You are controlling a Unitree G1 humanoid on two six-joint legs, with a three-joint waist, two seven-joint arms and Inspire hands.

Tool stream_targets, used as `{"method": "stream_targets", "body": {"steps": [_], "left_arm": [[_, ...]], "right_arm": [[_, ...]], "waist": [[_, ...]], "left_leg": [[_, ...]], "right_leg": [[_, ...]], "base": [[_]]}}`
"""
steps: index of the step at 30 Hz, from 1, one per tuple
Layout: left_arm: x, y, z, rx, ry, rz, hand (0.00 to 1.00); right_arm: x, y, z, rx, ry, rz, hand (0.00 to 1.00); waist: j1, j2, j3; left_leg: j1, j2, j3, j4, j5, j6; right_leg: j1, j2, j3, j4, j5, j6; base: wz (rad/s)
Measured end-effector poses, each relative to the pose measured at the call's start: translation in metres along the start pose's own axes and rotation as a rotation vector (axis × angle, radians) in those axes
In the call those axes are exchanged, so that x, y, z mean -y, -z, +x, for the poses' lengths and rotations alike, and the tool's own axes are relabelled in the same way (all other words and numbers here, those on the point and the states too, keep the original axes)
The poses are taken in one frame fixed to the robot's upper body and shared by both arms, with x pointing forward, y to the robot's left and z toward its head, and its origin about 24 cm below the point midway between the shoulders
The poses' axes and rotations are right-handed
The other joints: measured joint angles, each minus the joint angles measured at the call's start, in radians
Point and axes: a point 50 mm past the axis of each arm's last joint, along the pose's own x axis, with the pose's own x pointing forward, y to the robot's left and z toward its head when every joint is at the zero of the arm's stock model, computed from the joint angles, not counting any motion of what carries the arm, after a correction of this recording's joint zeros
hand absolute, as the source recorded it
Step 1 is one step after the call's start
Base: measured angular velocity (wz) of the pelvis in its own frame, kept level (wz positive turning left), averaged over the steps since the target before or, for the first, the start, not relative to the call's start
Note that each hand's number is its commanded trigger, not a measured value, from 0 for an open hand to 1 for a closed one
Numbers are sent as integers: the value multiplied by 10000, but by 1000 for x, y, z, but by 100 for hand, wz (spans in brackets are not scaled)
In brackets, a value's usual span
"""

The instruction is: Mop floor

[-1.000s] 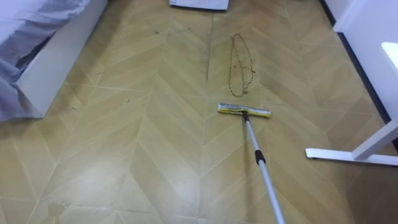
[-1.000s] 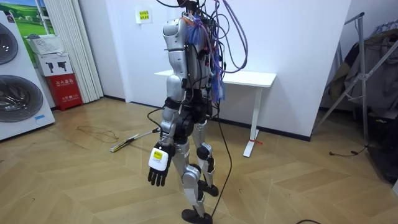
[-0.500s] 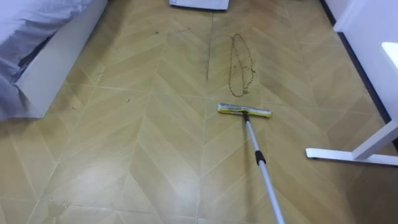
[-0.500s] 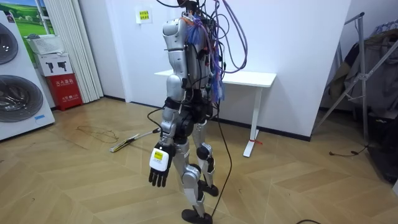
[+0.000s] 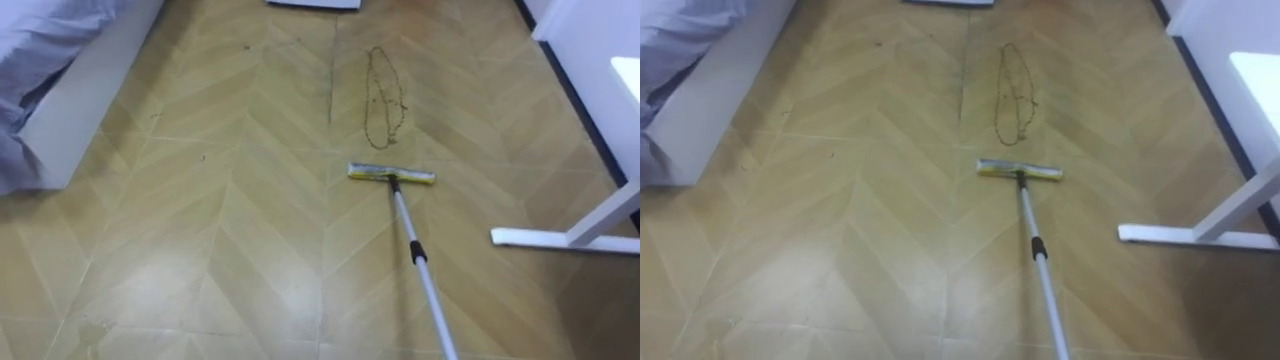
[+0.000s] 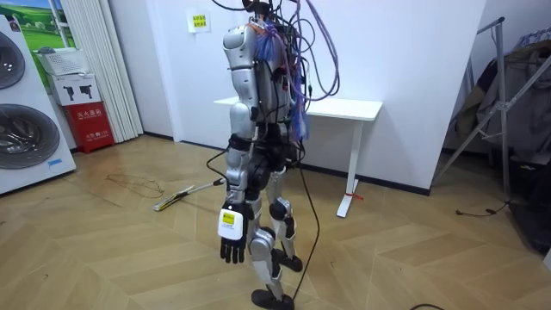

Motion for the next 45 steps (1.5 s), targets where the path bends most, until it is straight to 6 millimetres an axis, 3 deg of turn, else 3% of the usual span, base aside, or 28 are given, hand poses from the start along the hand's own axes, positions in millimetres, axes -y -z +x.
{"method": "stream_targets", "body": {"steps": [2, 5, 7, 10, 13, 14, 16, 18, 20, 21, 23, 24, 25, 26, 27, 28, 29, 30, 31, 32, 33, 34, 35, 37, 39, 41, 44, 45], "left_arm": [[0, -3, 0, 37, 124, -8, 0], [-1, -1, 0, -102, 259, -58, 0], [-3, 4, 1, -299, 224, -119, 0], [-2, 14, 1, -780, 331, -69, 0], [-1, 22, 1, -1038, 450, -35, 0], [0, 24, 1, -1075, 506, 95, 0], [1, 22, 1, -1047, 628, 304, 0], [1, 19, 1, -947, 738, 351, 0], [1, 14, 1, -796, 827, 525, 0], [1, 12, 1, -756, 939, 680, 0], [1, 10, 1, -702, 1128, 689, 0], [0, 8, 1, -690, 1214, 672, 0], [-1, 9, 1, -721, 1244, 652, 0], [-1, 7, 1, -661, 1270, 664, 0], [0, 3, 1, -575, 1379, 681, 0], [2, -6, 1, -362, 1444, 710, 0], [3, -11, 0, -244, 1458, 702, 0], [3, -16, 0, -53, 1439, 696, 0], [2, -18, 0, 54, 1345, 680, 0], [1, -19, 0, 107, 1261, 660, 0], [2, -20, 0, 146, 1177, 690, 0], [3, -19, 0, 147, 1112, 842, 0], [3, -19, 0, 155, 1075, 963, 0], [5, -18, 0, 144, 1006, 1068, 0], [9, -17, -1, 69, 1066, 1061, 0], [10, -16, -1, 7, 1115, 967, 0], [9, -17, -1, -102, 1149, 491, 0], [8, -16, -1, -114, 1139, 484, 0]], "right_arm": [[0, 2, 0, -125, -23, 158, 100], [2, 5, 0, -436, -67, 428, 100], [1, 6, 0, -587, -158, 700, 100], [7, 7, 0, -876, 8, 727, 100], [15, 0, -2, -860, 258, 890, 100], [20, -8, -2, -730, 356, 966, 100], [27, -34, -5, -216, 476, 936, 100], [32, -52, -8, 183, 428, 1135, 100], [33, -64, -11, 501, 357, 1464, 100], [32, -71, -12, 668, 212, 1571, 100], [29, -73, -12, 673, 8, 1721, 100], [29, -67, -11, 556, -34, 1889, 100], [30, -59, -9, 480, -72, 1959, 100], [31, -53, -9, 347, -80, 1978, 100], [36, -35, -7, -113, 16, 1940, 100], [43, -17, -8, -644, 220, 2032, 100], [48, -8, -8, -913, 325, 2083, 100], [53, 10, -9, -1420, 538, 2091, 100], [54, 24, -9, -1851, 650, 2112, 100], [53, 29, -9, -2017, 664, 2128, 100], [48, 36, -9, -2294, 614, 2211, 100], [42, 43, -9, -2480, 552, 2317, 100], [38, 46, -8, -2553, 521, 2339, 100], [28, 45, -6, -2602, 405, 2344, 100], [26, 41, -6, -2608, 354, 2519, 100], [31, 22, -7, -2338, 429, 2518, 100], [54, -25, -12, -1356, 855, 2443, 100], [66, -44, -17, -839, 1083, 2415, 100]], "waist": [[43, 28, 14], [72, 76, 37], [101, 6, 51], [342, 154, 112], [517, 198, 141], [626, 219, 148], [743, 218, 178], [825, 221, 198], [958, 187, 239], [990, 138, 231], [1001, 127, 211], [1017, 86, 228], [1017, -5, 151], [956, -39, 132], [808, -71, 16], [732, -29, 27], [729, 17, 45], [738, 150, 41], [760, 305, 2], [786, 387, 9], [735, 541, 64], [600, 702, 41], [563, 709, 35], [527, 748, 32], [566, 739, 41], [757, 721, 76], [929, 533, 189], [992, 478, 222]], "left_leg": [[-255, 1, -66, 507, -230, -24], [-1029, 32, -193, 2101, -931, -127], [-1910, 32, -217, 3794, -1183, -219], [-2889, 244, -575, 5924, -1179, -220], [-3446, 282, -854, 6923, -1099, -313], [-3772, 361, -862, 7392, -970, -383], [-4602, 415, -1079, 8428, -282, -344], [-5330, 327, -1082, 8908, -54, -312], [-5968, 64, -894, 8503, -126, -272], [-6235, -130, -685, 7588, -177, -176], [-6441, -346, -543, 5818, -152, -142], [-6489, -348, -365, 5129, 97, 78], [-6515, -391, -97, 4948, 326, 248], [-6518, -514, -39, 4873, 347, 335], [-6518, -766, 48, 4775, 266, 649], [-6555, -965, 158, 4834, 74, 934], [-6585, -1078, 183, 4878, -38, 991], [-6581, -1257, 177, 4951, -237, 1159], [-6556, -1371, 33, 4952, -396, 1253], [-6497, -1382, 5, 4920, -472, 1283], [-6368, -1383, -74, 4819, -571, 1296], [-6320, -1395, -210, 4760, -667, 1298], [-6312, -1406, -218, 4716, -711, 1300], [-6389, -1423, -258, 4892, -1080, 1192], [-6397, -1400, -447, 5215, -1341, 1034], [-6415, -1296, -569, 5582, -1437, 887], [-6929, -1116, -690, 7062, -1463, 620], [-7359, -984, -663, 8014, -1254, 266]], "right_leg": [[-296, -88, -34, 543, -310, -18], [-1078, -270, -29, 2123, -1182, -109], [-1671, -551, -134, 3380, -1857, -241], [-1979, -587, -200, 4386, -2398, -532], [-2306, -527, -169, 5027, -2712, -716], [-2503, -488, -128, 5264, -2793, -804], [-2756, -302, -29, 5587, -2933, -931], [-2938, -174, 56, 5757, -3087, -1045], [-3045, -169, 82, 5868, -3212, -1006], [-3072, -223, 91, 5849, -3319, -843], [-3175, -231, 82, 5724, -3428, -724], [-3177, -314, 76, 5692, -3514, -661], [-3132, -560, 72, 5643, -3605, -530], [-3106, -655, 71, 5578, -3573, -494], [-3092, -838, 185, 5528, -3528, -328], [-3401, -1010, 391, 5975, -3487, -176], [-3647, -1101, 453, 6416, -3303, -23], [-4309, -1212, 772, 7537, -2655, 95], [-4984, -1163, 1091, 8321, -2232, 101], [-5342, -1127, 1172, 8435, -2242, 103], [-6020, -1049, 1159, 8286, -2275, 130], [-6521, -988, 1009, 7480, -2243, 130], [-6717, -997, 955, 6908, -2162, 79], [-7293, -804, 950, 5190, -1188, -105], [-7158, -692, 829, 5225, -797, -314], [-7036, -726, 610, 5319, -973, -520], [-6979, -703, 452, 5966, -1720, -738], [-6998, -676, 395, 6299, -2082, -686]], "base": [[12], [9], [20], [0], [-7], [-10], [-9], [5], [9], [0], [-5], [-15], [-7], [24], [45], [44], [24], [6], [-5], [-17], [-13], [-6], [0], [4], [13], [-9], [11], [26]]}}
